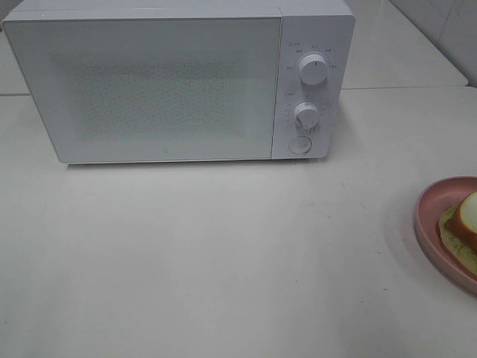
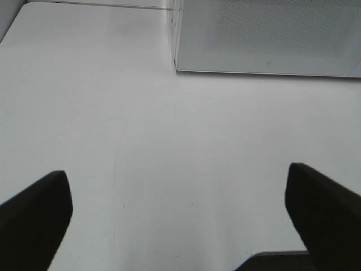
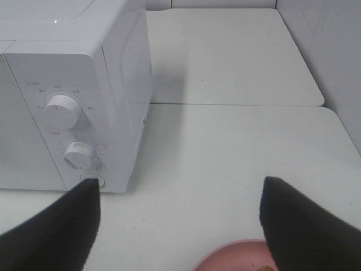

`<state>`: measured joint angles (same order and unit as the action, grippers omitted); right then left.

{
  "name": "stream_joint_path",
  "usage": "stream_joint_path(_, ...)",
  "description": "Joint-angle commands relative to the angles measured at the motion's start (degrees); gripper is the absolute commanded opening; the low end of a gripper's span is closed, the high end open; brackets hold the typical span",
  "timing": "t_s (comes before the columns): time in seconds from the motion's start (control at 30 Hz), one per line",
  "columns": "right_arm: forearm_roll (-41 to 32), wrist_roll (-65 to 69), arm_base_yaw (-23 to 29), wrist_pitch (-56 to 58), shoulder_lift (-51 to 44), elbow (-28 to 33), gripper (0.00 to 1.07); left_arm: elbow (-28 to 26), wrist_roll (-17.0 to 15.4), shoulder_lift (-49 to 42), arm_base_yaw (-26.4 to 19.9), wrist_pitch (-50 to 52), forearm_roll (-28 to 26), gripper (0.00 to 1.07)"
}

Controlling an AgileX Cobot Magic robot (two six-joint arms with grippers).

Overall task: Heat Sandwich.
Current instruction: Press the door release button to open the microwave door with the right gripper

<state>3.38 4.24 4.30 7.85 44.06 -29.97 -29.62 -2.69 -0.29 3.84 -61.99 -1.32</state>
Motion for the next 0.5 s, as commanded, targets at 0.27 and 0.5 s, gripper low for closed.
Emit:
stream_joint_path(0.27, 0.2, 0.1, -0.2, -14.0, 10.5, -0.5, 0.76, 0.1, 0.1, -1.4, -0.3, 0.7, -0.4, 0.97)
stream_joint_path(0.5, -0.1, -3.3, -0.1, -29.2, 18.4, 2.7, 0.76, 0.1, 0.1, -1.3, -0.3, 0.7, -0.4, 0.97)
